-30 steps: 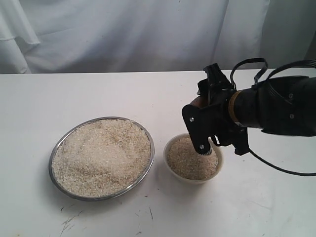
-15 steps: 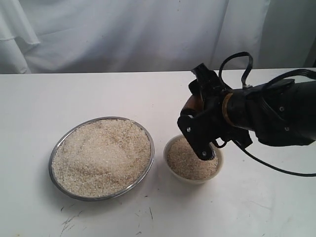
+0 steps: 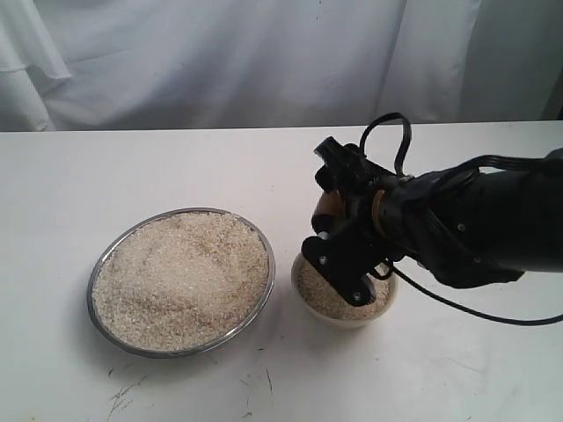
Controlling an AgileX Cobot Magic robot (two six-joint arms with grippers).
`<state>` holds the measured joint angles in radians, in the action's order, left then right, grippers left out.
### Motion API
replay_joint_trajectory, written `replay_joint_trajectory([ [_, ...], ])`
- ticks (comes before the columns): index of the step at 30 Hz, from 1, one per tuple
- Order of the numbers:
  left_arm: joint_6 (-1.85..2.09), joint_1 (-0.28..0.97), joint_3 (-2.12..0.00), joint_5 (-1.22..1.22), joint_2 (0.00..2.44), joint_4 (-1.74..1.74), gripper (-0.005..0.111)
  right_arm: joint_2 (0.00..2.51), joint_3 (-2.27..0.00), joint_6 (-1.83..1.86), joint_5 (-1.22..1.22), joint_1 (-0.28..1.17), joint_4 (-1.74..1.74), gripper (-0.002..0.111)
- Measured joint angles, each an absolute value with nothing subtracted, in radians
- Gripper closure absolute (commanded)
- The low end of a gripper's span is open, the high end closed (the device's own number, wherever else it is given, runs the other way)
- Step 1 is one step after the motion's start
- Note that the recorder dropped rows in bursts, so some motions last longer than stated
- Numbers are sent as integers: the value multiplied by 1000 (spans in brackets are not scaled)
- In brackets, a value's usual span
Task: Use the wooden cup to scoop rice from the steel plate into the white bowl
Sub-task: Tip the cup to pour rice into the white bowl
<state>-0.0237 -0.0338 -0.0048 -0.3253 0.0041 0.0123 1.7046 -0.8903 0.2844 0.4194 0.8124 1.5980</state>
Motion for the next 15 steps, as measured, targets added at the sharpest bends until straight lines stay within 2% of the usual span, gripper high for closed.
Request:
replay_joint_trajectory([
  [15, -24, -34, -5, -325, 4, 12, 107, 1709, -817, 276, 510, 836, 1726, 108],
])
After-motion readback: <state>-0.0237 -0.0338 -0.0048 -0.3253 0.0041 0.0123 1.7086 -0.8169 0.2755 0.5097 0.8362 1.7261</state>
